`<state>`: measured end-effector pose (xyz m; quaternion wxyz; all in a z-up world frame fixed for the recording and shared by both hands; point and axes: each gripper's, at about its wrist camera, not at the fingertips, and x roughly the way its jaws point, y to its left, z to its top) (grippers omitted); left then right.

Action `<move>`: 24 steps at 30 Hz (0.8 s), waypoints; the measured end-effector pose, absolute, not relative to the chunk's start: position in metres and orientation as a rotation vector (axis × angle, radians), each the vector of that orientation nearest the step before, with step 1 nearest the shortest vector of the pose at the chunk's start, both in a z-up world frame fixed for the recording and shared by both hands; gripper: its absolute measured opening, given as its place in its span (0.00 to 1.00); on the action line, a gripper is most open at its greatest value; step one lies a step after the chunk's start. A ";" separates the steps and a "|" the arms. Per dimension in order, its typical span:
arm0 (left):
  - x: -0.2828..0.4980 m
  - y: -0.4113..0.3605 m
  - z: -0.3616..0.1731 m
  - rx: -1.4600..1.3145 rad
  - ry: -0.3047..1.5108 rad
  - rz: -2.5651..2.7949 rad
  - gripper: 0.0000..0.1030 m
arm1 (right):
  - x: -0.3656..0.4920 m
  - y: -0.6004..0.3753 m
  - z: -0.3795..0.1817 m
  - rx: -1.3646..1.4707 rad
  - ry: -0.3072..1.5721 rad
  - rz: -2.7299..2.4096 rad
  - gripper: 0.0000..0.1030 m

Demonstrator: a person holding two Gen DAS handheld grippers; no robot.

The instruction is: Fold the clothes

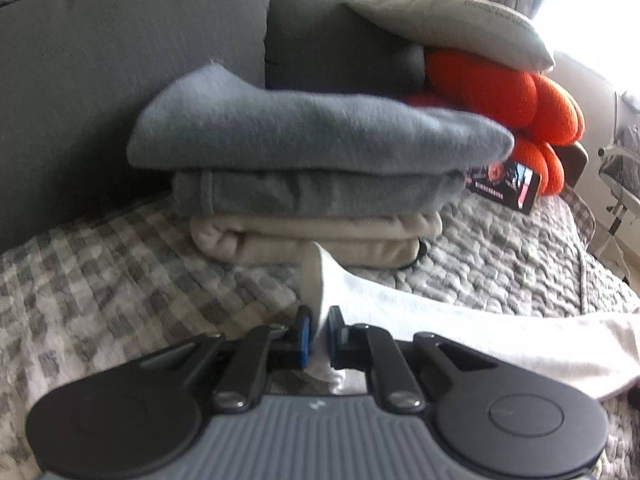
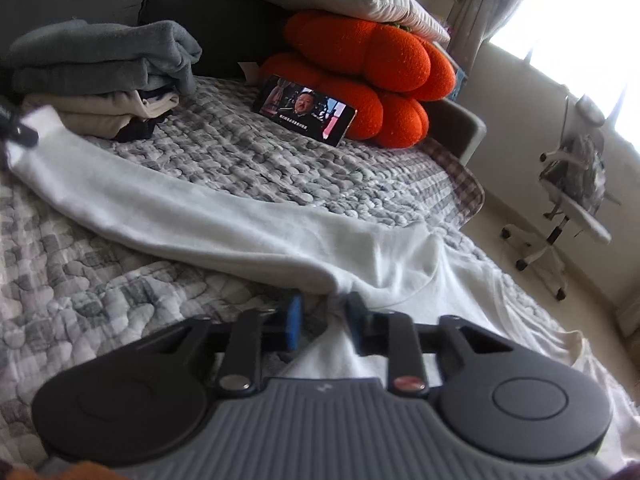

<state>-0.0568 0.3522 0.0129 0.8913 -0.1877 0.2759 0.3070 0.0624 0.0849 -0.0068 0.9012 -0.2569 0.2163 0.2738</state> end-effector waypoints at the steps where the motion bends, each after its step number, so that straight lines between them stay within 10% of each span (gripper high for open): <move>1: -0.058 0.354 0.016 -0.398 0.560 0.638 0.08 | 0.063 0.083 -0.006 -0.522 0.443 0.562 0.14; 7: -0.058 0.373 0.028 -0.458 0.508 0.647 0.08 | 0.059 0.092 0.001 -0.485 0.424 0.589 0.00; 24: -0.058 0.377 -0.005 -0.444 0.577 0.723 0.08 | 0.056 0.082 0.009 -0.465 0.433 0.576 0.09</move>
